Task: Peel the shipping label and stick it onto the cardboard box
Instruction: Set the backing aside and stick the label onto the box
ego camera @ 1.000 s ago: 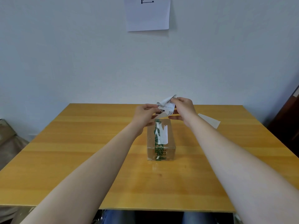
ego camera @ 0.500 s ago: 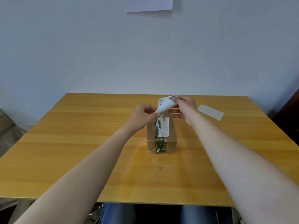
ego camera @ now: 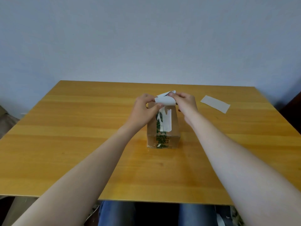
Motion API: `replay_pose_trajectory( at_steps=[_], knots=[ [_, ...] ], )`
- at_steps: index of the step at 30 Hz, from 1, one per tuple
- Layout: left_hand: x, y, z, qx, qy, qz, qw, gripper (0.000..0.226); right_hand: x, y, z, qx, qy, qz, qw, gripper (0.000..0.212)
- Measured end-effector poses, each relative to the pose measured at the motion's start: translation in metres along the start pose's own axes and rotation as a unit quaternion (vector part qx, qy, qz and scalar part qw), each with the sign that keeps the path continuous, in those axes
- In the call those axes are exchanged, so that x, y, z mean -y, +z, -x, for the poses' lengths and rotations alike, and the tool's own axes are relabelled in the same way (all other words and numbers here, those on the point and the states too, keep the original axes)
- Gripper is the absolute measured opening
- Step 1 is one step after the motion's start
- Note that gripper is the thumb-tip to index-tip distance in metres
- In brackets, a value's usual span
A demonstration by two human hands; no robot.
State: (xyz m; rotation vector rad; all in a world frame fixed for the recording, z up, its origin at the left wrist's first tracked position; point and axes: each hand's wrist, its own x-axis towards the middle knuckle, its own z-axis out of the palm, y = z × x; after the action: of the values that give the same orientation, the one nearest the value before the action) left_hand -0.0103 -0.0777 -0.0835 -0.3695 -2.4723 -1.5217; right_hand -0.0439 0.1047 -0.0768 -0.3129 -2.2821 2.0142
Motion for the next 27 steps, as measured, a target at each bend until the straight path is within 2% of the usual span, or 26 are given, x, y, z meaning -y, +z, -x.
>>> replay_pose_trajectory(
  at_steps=[2, 7, 11, 18, 22, 27],
  knots=[
    [0.005, 0.001, 0.001, 0.001, -0.001, -0.006, 1.0, 0.011, -0.004, -0.001, -0.004, -0.003, 0.006, 0.001, 1.0, 0.016],
    [0.015, -0.001, 0.013, 0.009, 0.056, -0.01, 0.998, 0.013, -0.013, -0.007, -0.007, 0.006, 0.014, -0.017, 1.0, 0.017],
    [0.022, -0.005, 0.023, 0.039, 0.079, -0.025, 0.996, 0.027, -0.018, -0.006, -0.007, 0.005, 0.031, -0.021, 0.999, 0.022],
    [0.021, -0.006, 0.04, 0.055, 0.113, -0.051, 0.991, 0.023, -0.023, -0.004, -0.004, 0.028, 0.014, -0.004, 1.0, 0.018],
    [0.023, -0.009, 0.042, 0.056, 0.096, -0.045, 0.993, 0.01, -0.023, -0.001, -0.007, 0.033, 0.012, -0.002, 0.999, 0.016],
    [0.025, -0.01, 0.045, 0.055, 0.076, -0.034, 0.995, 0.021, -0.028, 0.004, -0.011, 0.019, 0.001, 0.01, 1.0, 0.015]
  ],
)
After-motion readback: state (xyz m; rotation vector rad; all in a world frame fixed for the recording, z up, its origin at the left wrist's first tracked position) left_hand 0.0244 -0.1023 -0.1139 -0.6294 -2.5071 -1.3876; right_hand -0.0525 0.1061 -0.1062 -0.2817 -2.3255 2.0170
